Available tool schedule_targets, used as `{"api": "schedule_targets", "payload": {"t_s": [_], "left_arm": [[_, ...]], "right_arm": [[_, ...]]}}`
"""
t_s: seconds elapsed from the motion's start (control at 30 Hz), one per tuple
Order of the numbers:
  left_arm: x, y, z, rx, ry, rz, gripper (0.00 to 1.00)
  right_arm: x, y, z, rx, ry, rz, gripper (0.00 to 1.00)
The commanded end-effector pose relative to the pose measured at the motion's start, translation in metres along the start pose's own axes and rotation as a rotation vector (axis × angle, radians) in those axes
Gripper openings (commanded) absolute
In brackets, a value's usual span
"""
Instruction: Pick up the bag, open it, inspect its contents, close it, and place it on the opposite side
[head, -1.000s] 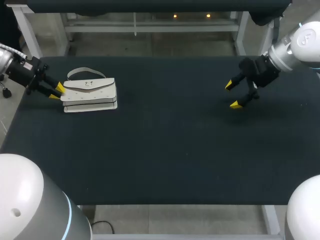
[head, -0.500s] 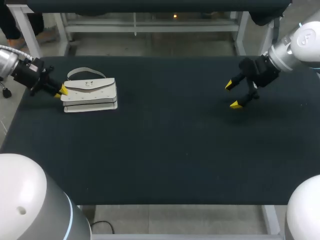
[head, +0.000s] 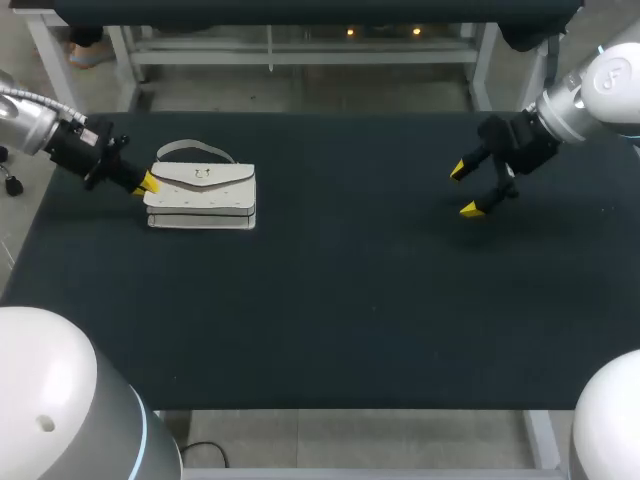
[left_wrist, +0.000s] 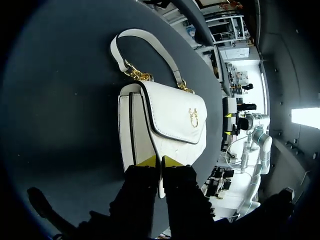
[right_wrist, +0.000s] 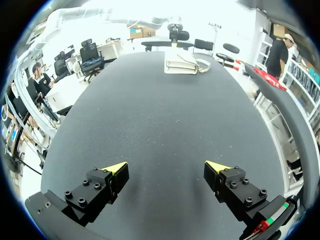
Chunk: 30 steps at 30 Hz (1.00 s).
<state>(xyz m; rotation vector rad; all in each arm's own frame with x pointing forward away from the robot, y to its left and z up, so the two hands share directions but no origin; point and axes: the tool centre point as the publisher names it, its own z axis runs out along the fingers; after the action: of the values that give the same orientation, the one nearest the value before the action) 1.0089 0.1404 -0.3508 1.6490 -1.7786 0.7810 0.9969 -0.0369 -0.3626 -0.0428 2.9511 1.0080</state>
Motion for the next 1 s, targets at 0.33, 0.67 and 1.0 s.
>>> {"api": "schedule_targets", "payload": {"t_s": [0.33, 0.67, 1.0], "left_arm": [[0.026, -0.013, 0.038, -0.089, 0.014, 0.061, 0.0], [0.029, -0.013, 0.04, -0.08, 0.014, 0.061, 0.0], [0.063, -0.02, 0.099, -0.041, 0.072, 0.028, 0.0]], "right_arm": [[0.0, -0.001, 0.001, -0.002, -0.002, -0.001, 1.0], [0.0, -0.001, 0.001, -0.002, -0.002, -0.001, 1.0], [0.0, -0.001, 0.001, -0.002, -0.002, -0.001, 1.0]]}}
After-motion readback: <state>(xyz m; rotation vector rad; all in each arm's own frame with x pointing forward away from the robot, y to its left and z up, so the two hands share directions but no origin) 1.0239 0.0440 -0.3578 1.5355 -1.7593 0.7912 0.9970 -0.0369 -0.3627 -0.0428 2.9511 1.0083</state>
